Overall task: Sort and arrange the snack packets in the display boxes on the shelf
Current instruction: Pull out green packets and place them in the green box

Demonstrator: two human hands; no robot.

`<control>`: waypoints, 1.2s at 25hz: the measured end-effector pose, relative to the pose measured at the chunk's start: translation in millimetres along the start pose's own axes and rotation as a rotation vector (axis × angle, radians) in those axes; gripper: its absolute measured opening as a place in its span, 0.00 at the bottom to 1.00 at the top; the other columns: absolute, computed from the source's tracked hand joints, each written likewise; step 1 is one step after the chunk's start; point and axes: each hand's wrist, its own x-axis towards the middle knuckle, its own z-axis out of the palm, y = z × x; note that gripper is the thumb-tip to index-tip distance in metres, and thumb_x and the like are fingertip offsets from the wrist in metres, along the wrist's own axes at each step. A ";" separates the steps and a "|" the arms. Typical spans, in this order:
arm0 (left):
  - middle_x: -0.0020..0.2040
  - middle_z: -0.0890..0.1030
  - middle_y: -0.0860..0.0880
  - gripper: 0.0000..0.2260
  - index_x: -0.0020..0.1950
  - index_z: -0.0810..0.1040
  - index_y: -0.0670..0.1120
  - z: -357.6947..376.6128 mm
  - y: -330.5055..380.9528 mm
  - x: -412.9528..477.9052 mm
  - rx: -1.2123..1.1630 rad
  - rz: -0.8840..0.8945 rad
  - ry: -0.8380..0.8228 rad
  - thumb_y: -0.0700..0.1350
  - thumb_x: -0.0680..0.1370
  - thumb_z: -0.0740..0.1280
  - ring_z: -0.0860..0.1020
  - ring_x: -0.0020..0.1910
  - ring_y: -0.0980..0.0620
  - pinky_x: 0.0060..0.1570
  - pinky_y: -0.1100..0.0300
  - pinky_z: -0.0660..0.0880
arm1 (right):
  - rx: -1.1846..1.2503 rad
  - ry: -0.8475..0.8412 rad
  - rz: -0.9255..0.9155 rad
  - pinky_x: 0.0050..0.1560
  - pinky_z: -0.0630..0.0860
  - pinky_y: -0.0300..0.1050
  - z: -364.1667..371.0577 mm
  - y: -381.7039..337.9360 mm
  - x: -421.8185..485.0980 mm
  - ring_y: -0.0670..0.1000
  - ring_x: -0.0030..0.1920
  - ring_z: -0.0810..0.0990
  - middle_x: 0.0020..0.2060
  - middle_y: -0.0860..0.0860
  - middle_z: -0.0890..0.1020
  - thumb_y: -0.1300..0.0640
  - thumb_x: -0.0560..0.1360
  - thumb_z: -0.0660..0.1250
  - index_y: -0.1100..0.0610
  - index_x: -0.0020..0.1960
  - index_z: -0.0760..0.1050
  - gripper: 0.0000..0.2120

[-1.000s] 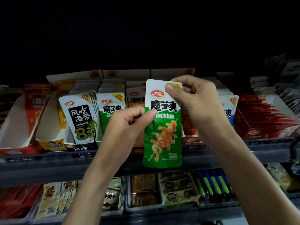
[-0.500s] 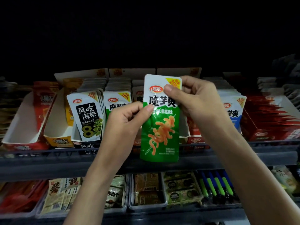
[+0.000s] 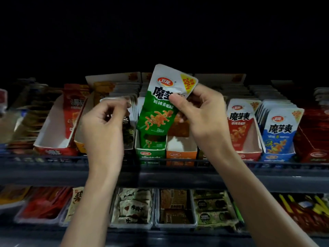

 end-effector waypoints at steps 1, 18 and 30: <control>0.36 0.79 0.59 0.06 0.43 0.81 0.53 -1.9 -3.5 1.8 0.048 -0.032 -0.025 0.45 0.79 0.67 0.74 0.35 0.63 0.39 0.66 0.68 | -0.006 -0.010 0.007 0.38 0.80 0.49 6.2 0.8 -0.4 0.52 0.38 0.82 0.41 0.56 0.85 0.56 0.78 0.69 0.52 0.55 0.82 0.07; 0.54 0.73 0.51 0.10 0.60 0.77 0.60 -2.2 -22.9 -3.2 0.824 0.017 -0.457 0.56 0.79 0.64 0.75 0.54 0.49 0.44 0.57 0.69 | -0.627 -0.010 0.011 0.44 0.73 0.49 46.7 51.5 12.5 0.50 0.45 0.75 0.45 0.47 0.76 0.50 0.74 0.73 0.53 0.59 0.80 0.15; 0.54 0.70 0.49 0.15 0.67 0.74 0.61 5.0 -26.1 -6.5 0.937 0.065 -0.483 0.56 0.80 0.62 0.75 0.56 0.46 0.49 0.53 0.72 | -0.721 0.054 0.042 0.42 0.69 0.46 45.9 43.3 9.4 0.48 0.44 0.74 0.46 0.44 0.72 0.51 0.73 0.74 0.48 0.58 0.69 0.19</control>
